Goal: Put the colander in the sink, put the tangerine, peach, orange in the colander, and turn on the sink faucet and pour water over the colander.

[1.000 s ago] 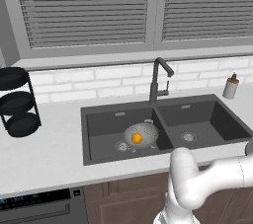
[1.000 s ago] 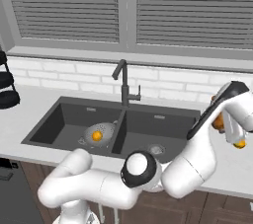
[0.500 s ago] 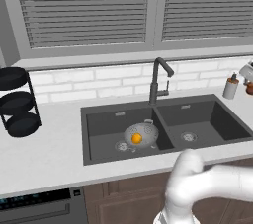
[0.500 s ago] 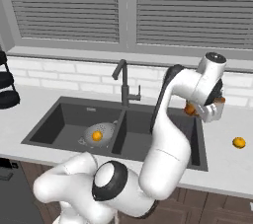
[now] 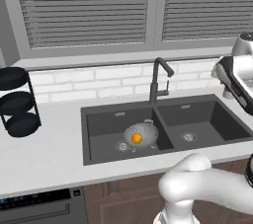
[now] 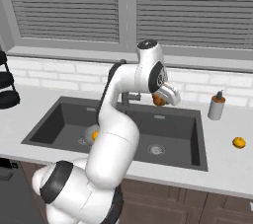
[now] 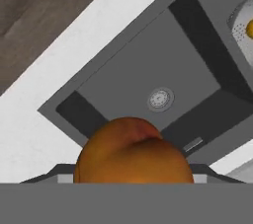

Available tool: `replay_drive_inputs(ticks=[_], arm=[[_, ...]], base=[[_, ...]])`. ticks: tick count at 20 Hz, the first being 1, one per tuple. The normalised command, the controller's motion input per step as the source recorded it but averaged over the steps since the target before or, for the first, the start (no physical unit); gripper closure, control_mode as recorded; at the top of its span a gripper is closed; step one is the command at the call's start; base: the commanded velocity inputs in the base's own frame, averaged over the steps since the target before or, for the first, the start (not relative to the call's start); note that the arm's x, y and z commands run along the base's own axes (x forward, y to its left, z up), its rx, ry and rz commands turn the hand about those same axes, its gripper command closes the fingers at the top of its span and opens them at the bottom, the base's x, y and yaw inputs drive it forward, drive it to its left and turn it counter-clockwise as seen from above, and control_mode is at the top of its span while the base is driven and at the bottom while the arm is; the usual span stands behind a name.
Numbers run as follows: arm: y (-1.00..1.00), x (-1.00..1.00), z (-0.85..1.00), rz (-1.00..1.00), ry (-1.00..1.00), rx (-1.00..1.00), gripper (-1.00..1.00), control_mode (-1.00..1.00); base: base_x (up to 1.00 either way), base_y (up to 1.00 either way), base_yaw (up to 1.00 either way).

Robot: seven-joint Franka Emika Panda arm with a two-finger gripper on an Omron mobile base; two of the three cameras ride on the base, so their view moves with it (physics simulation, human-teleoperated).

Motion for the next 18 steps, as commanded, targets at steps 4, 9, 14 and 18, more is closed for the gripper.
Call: replay_drive_inputs(ticks=[4, 9, 14, 18], arm=[[1.00, -0.30, 0.00, 0.43, -0.08, -0.16, 1.00, -1.00], [1.00, -0.22, -0.01, 0.41, -0.03, -0.10, 1.00, -1.00], [1.00, -0.01, -0.07, 0.37, 0.00, -0.10, 1.00, -1.00], [1.00, 0.00, -0.31, 0.19, 0.00, -0.15, 1.00, -1.00]], base=[[0.00, 0.00, 0.00], [0.00, 0.00, 0.00], [0.00, 0.00, 0.00], [0.00, 0.00, 0.00]])
